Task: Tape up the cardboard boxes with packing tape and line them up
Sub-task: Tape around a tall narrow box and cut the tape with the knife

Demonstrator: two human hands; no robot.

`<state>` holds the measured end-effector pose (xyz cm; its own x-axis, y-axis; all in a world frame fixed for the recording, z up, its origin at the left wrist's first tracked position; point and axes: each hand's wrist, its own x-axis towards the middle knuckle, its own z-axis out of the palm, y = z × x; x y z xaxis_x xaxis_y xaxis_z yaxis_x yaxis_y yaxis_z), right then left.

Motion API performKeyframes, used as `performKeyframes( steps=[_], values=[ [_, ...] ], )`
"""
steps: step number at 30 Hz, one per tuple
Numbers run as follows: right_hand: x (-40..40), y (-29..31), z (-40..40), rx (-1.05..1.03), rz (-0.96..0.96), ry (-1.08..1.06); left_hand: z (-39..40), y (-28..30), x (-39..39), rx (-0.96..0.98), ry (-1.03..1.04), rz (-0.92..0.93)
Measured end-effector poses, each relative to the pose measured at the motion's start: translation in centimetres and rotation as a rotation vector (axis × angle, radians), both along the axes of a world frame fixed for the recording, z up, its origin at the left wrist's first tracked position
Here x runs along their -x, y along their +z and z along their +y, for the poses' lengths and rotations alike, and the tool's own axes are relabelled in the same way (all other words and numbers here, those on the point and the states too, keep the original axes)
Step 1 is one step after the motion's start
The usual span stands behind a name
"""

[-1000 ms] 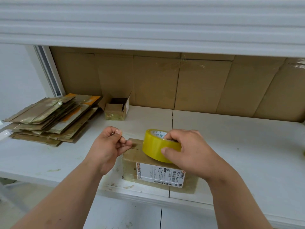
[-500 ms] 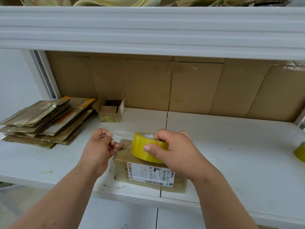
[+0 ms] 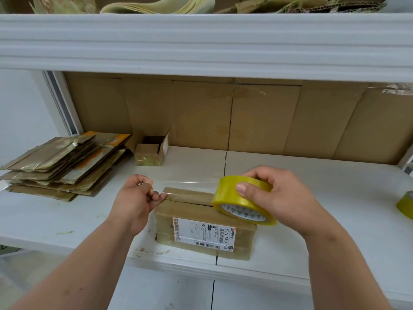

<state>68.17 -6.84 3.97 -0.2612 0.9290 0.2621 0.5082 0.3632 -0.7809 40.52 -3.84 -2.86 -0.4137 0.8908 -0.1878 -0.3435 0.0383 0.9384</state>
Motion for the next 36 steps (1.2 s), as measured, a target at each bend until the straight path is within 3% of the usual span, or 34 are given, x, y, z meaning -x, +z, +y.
performKeyframes(
  steps=[6,15,22,28,36],
  values=[
    [-2.3,-0.3,0.2,-0.049,0.121,-0.176,0.0,-0.3,0.7,0.026,0.059,-0.117],
    [-5.1,-0.6,0.9,0.074,0.056,-0.198,0.6,0.0,0.5,0.025,-0.006,0.063],
    [-6.3,-1.1,1.5,0.185,0.35,-0.073,0.7,-0.3,0.3,-0.002,-0.015,0.061],
    [-7.6,-1.6,1.9,0.212,0.311,-0.033,0.7,-0.5,0.4,-0.014,-0.012,0.032],
    [-7.5,-2.5,3.0,0.222,0.214,-0.182,0.5,-0.7,0.3,-0.025,0.017,-0.019]
  ],
)
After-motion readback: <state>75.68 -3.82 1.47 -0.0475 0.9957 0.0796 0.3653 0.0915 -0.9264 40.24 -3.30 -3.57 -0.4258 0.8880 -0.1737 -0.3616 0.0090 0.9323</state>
